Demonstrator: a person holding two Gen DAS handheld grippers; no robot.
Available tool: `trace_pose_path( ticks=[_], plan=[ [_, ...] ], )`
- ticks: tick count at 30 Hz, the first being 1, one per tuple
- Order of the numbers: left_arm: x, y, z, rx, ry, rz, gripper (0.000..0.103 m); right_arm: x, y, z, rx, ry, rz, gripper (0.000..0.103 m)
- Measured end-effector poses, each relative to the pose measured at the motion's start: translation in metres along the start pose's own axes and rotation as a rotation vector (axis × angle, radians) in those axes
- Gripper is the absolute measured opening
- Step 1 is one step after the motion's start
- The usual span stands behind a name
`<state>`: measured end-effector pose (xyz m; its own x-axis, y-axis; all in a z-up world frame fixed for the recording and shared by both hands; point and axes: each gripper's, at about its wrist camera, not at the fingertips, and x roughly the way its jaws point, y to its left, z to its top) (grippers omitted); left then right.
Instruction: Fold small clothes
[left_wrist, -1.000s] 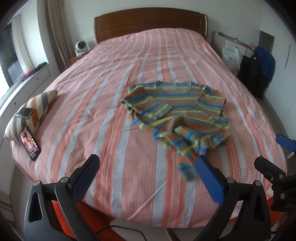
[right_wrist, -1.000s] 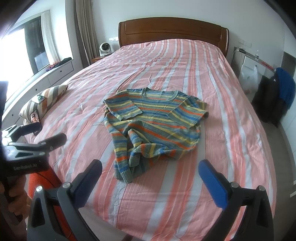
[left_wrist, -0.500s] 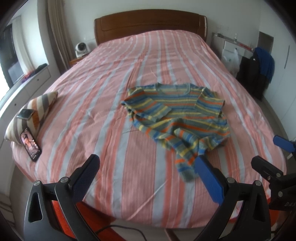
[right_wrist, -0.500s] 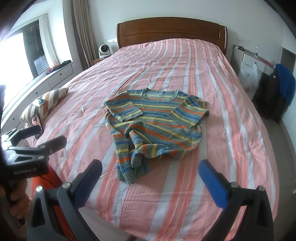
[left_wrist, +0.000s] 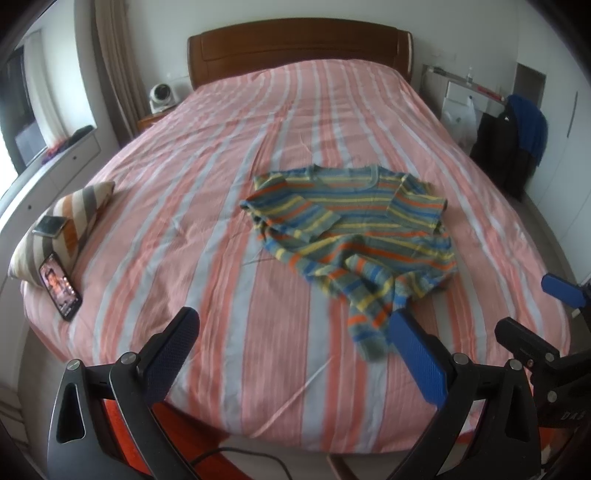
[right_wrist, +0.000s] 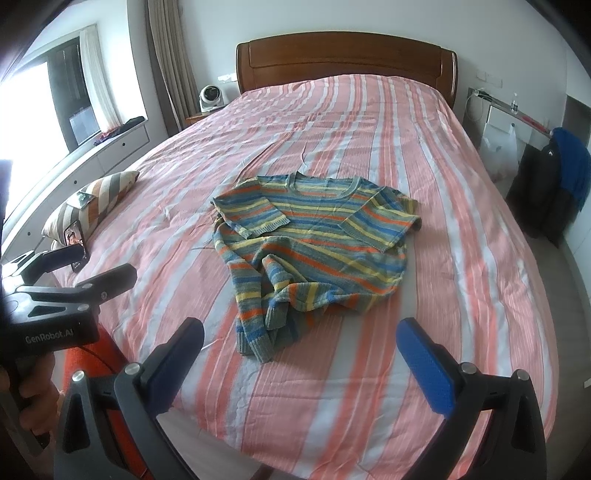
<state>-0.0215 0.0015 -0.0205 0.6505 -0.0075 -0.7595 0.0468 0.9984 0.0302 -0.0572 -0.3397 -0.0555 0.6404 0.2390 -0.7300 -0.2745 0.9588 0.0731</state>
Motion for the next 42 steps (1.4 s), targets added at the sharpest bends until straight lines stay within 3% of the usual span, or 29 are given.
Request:
trace_pose_path(
  ticks=[42],
  plan=[
    [0.0053,-0.0008,-0.0031,0.0,0.026,-0.005,0.103,0.008,-0.001,-0.0079,0.019,0.032,0.011,0.103]
  ],
)
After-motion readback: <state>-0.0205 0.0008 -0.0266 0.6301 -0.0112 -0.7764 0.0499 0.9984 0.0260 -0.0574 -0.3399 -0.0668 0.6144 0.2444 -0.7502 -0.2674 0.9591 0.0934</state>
